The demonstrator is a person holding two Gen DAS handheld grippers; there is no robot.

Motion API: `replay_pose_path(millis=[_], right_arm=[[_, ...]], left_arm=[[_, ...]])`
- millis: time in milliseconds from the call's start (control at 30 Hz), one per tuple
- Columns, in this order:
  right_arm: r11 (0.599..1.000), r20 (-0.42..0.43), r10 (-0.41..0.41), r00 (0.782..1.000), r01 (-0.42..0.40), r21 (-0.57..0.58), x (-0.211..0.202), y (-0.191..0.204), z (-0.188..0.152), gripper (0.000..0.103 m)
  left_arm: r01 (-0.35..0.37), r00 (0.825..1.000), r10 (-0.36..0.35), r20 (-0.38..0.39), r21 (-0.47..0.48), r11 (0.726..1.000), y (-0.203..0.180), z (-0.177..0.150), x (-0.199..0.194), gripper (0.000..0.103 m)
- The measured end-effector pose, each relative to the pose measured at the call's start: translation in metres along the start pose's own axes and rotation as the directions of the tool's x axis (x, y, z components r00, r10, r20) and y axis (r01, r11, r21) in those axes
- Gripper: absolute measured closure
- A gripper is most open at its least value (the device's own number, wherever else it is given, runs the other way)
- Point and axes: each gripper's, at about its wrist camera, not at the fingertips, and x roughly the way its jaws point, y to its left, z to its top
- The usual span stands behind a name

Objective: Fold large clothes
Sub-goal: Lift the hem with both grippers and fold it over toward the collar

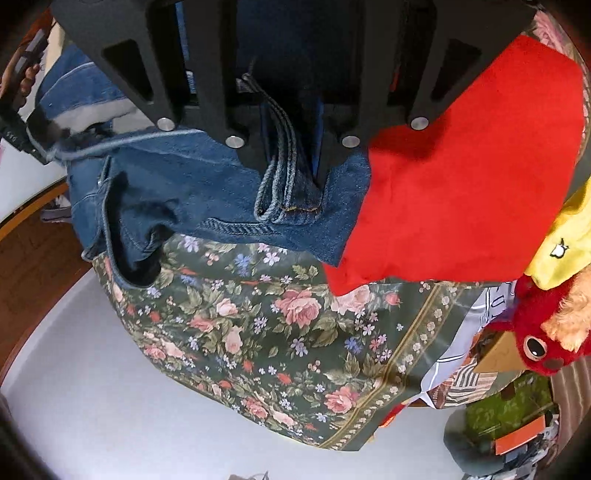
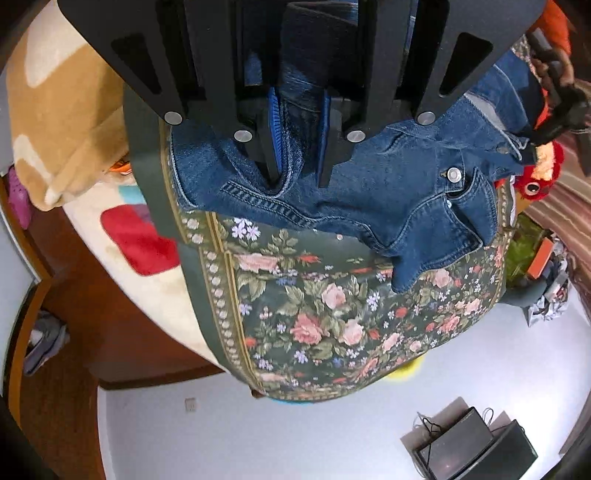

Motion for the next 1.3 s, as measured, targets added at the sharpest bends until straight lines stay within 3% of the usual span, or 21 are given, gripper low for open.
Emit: replay_pose_path(millis=[67,167,267,333,433,567,633,800,933,1167,1300], right_arm=[[0.999,0.011,-0.031,0.999,0.031,-0.017,-0.005,-0.001,0.0,0.085],[0.982,0.114,-0.188,0.975,0.189,0.008,-0.03,-0.007,0.002,0.084],[0.994,0.129,-0.107,0.986,0.106,0.017,-0.061,-0.007,0.001,0.083],[0.996,0.117,-0.087,0.989,0.09,-0.022,-0.073,0.003,-0.003,0.083],[0.988,0.093,-0.05,0.994,0.063,-0.14,-0.086,0.028,-0.015,0.081],[0.96,0.05,-0.011,0.999,0.024,-0.28,-0.09,0.064,-0.04,0.068],[0.941,0.023,0.007,1.0,0.002,-0.339,-0.08,0.079,-0.055,0.062],[0.897,-0.083,-0.001,0.997,-0.036,-0.441,-0.045,0.102,-0.084,0.062],[0.889,-0.179,-0.043,0.983,-0.044,-0.457,-0.009,0.106,-0.093,0.062],[0.913,-0.194,-0.035,0.98,-0.047,-0.404,0.029,0.106,-0.061,0.062],[0.924,-0.116,-0.098,0.988,0.048,-0.379,0.049,0.109,-0.021,0.062]], left_arm=[[0.0,1.0,0.0,-0.005,0.02,1.0,-0.002,0.0,-0.001,0.08],[-0.011,1.0,0.012,-0.018,0.075,0.997,-0.014,0.002,-0.014,0.073],[-0.006,1.0,0.004,0.018,0.133,0.991,-0.027,0.006,-0.041,0.061],[0.007,0.996,-0.02,0.084,0.151,0.988,-0.033,0.008,-0.068,0.045],[0.044,0.985,-0.072,0.159,0.172,0.984,-0.042,0.008,-0.103,0.038],[0.056,0.985,-0.092,0.142,0.24,0.969,-0.057,-0.004,-0.118,0.036],[0.057,0.99,-0.091,0.109,0.283,0.957,-0.064,-0.015,-0.115,0.035],[0.032,0.999,-0.036,0.004,0.378,0.925,-0.077,-0.053,-0.08,0.035],[0.038,0.997,-0.005,-0.082,0.403,0.915,-0.081,-0.062,-0.042,0.035],[0.0,0.99,0.053,-0.131,0.37,0.929,-0.079,-0.038,0.016,0.035],[-0.037,0.99,0.077,-0.119,0.312,0.949,-0.075,-0.003,0.029,0.035]])
